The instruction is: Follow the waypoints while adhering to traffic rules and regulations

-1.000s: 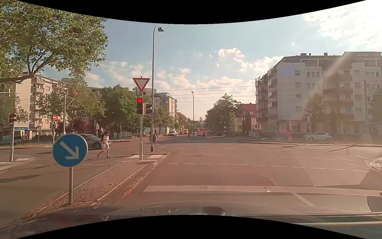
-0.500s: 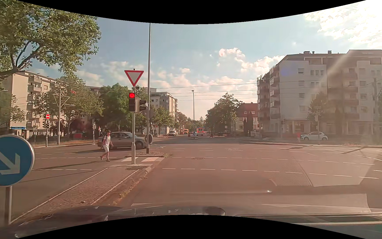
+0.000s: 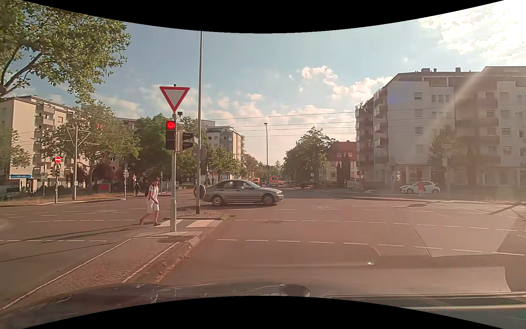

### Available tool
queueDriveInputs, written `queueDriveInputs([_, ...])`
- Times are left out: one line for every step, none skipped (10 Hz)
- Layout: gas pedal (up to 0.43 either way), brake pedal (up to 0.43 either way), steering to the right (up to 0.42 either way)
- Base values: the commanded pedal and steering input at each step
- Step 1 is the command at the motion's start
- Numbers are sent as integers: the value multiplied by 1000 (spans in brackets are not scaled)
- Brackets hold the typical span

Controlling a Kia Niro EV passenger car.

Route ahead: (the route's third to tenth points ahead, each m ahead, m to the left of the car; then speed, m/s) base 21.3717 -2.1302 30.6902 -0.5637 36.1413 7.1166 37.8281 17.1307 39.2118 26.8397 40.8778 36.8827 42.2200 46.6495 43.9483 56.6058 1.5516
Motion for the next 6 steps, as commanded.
queueDriveInputs([0,159,0])
queueDriveInputs([0,146,1])
queueDriveInputs([0,146,1])
queueDriveInputs([0,146,1])
queueDriveInputs([0,146,0])
queueDriveInputs([0,140,1])
